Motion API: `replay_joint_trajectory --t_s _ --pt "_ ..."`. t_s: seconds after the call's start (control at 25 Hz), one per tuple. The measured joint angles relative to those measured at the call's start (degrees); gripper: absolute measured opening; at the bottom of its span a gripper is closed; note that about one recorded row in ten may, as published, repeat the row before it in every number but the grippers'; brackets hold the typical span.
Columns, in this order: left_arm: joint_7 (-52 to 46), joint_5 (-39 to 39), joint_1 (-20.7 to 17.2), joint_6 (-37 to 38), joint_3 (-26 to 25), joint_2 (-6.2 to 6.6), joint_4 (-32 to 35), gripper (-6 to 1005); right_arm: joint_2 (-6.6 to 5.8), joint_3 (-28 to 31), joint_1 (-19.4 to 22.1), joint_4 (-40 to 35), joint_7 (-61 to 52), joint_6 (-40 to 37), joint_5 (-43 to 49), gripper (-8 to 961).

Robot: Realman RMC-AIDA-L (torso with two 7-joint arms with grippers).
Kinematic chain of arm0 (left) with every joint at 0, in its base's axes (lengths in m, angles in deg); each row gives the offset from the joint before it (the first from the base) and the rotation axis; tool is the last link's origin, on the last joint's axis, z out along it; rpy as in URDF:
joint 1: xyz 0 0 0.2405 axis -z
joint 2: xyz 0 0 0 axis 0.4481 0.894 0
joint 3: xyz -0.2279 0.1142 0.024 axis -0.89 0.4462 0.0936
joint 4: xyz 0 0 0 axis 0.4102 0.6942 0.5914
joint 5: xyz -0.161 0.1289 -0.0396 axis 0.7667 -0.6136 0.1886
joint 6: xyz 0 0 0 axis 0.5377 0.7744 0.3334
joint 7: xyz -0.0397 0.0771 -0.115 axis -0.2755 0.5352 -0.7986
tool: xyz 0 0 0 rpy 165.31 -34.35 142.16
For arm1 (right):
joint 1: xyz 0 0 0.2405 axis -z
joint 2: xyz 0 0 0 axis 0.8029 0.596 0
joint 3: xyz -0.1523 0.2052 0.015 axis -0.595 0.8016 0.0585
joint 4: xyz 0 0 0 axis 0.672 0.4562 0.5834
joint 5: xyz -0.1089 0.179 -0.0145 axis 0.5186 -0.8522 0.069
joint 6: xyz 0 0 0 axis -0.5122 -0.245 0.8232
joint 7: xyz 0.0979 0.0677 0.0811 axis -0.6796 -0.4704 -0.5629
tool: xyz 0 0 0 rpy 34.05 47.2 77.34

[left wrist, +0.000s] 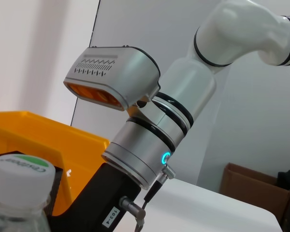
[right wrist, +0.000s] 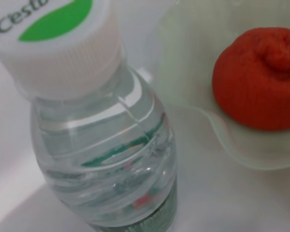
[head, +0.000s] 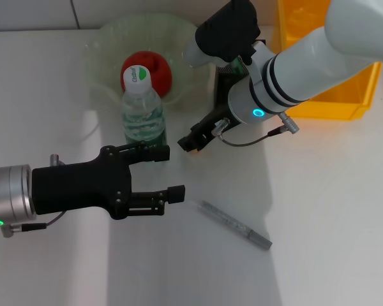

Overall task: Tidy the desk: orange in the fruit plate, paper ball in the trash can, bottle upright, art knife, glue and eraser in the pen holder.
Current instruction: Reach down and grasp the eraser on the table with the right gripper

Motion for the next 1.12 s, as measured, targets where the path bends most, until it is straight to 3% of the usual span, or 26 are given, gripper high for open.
replay_joint_trajectory --t_s 0.4,1.12 --pt "0.2 0.0 0.1 0.0 0.0 0.00 -0.7 845 -0.09 0.0 0.2 0.3 0.0 0.4 0.0 455" --pt "0.3 0.0 0.4 0.0 0.0 0.00 -0.8 845 0.08 -1.2 -0.3 1.2 0.2 1.4 0.0 443"
